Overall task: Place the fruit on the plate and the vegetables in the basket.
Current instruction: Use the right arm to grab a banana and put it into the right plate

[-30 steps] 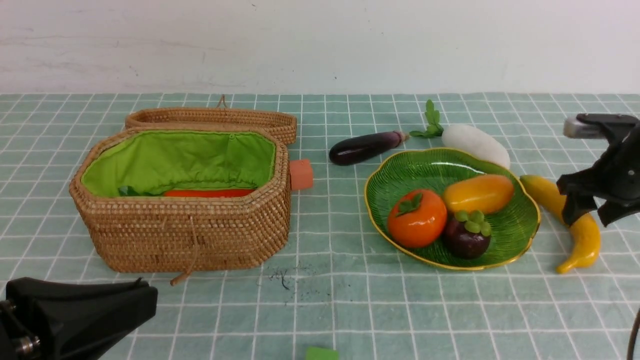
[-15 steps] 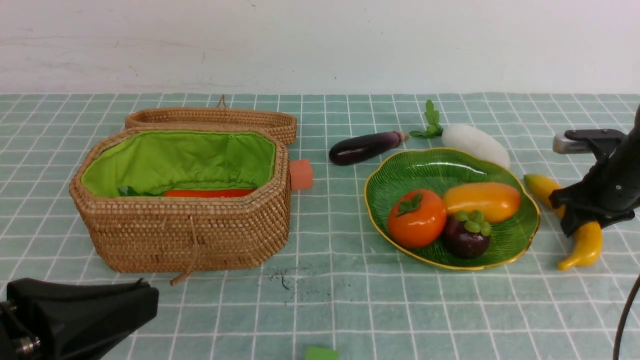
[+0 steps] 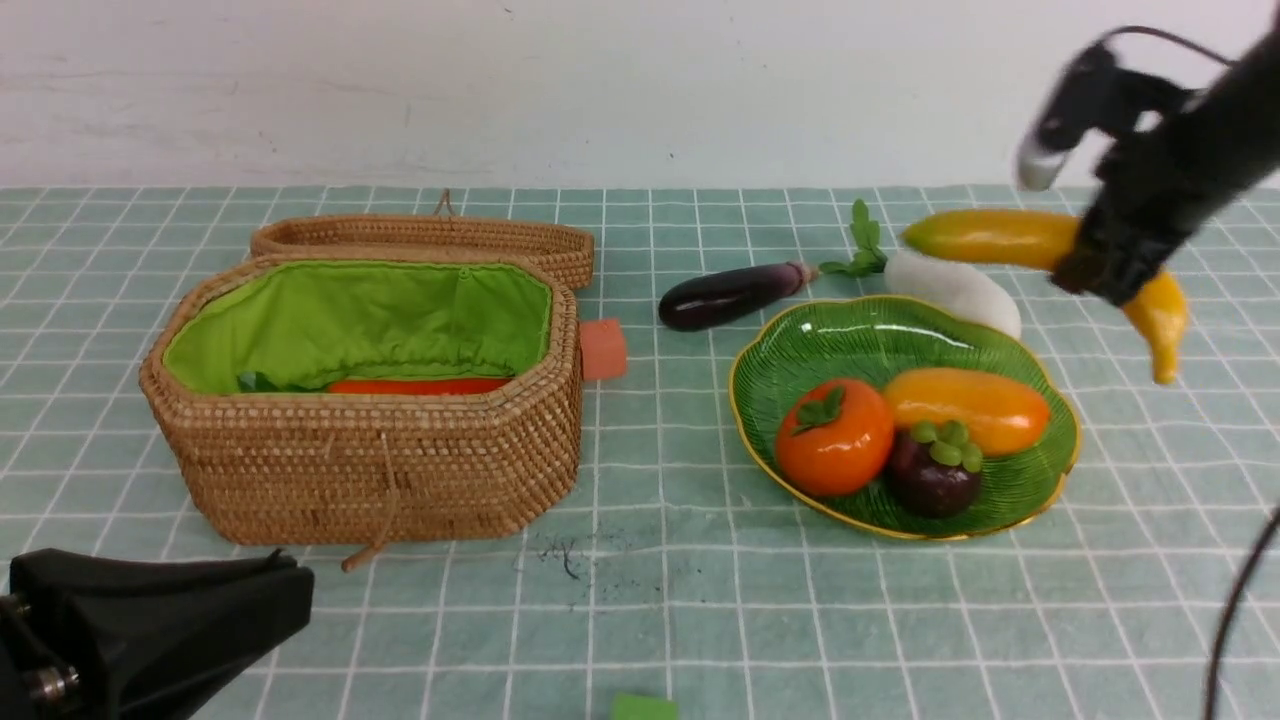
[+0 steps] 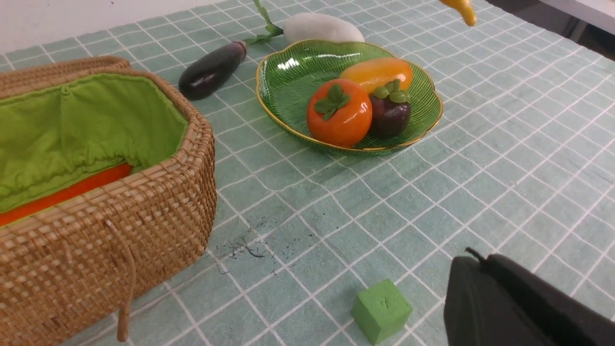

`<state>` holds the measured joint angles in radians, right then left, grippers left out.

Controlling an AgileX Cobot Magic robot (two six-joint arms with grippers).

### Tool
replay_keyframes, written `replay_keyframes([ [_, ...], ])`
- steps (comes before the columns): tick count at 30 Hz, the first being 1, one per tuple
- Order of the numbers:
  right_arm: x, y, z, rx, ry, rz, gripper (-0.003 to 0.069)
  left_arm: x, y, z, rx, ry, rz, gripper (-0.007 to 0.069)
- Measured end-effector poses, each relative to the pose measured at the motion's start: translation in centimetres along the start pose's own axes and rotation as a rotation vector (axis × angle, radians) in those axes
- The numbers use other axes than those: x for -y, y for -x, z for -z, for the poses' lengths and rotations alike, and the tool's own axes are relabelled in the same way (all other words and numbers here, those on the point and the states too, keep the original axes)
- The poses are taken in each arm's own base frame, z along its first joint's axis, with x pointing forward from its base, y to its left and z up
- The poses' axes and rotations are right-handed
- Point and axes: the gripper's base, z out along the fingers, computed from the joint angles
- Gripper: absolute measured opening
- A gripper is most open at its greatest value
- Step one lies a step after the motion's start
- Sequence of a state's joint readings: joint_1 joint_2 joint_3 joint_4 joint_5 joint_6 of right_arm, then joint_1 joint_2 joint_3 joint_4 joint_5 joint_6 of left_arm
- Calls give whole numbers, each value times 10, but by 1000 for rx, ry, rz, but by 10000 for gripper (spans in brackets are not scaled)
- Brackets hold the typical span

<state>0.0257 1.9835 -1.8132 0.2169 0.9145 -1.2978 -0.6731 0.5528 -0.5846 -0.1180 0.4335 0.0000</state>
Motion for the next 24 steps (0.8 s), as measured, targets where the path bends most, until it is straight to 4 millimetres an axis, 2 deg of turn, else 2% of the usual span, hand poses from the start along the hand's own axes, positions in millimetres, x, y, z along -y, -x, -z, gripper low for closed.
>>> replay_keyframes([
  [4, -4, 20, -38, 39, -76, 239, 308, 0, 0, 0, -2, 0, 0, -7],
  [9, -13, 27, -77, 46, -83, 310, 308, 0, 0, 0, -5, 0, -1, -7],
  [12, -20, 28, -88, 42, -53, 319, 308, 0, -1, 0, -6, 0, -1, -7],
  [18, -22, 27, -91, 38, -29, 285, 315, -1, -1, 0, -6, 6, -13, -7],
  [22, -21, 28, -86, 34, -32, 245, 472, -1, -1, 0, -6, 7, -15, -7],
  [23, -21, 28, -86, 34, -32, 244, 482, -1, -1, 0, -6, 7, -15, -7],
  [24, -20, 29, -80, 31, -37, 245, 548, -1, -1, 0, -6, 7, -15, -7],
])
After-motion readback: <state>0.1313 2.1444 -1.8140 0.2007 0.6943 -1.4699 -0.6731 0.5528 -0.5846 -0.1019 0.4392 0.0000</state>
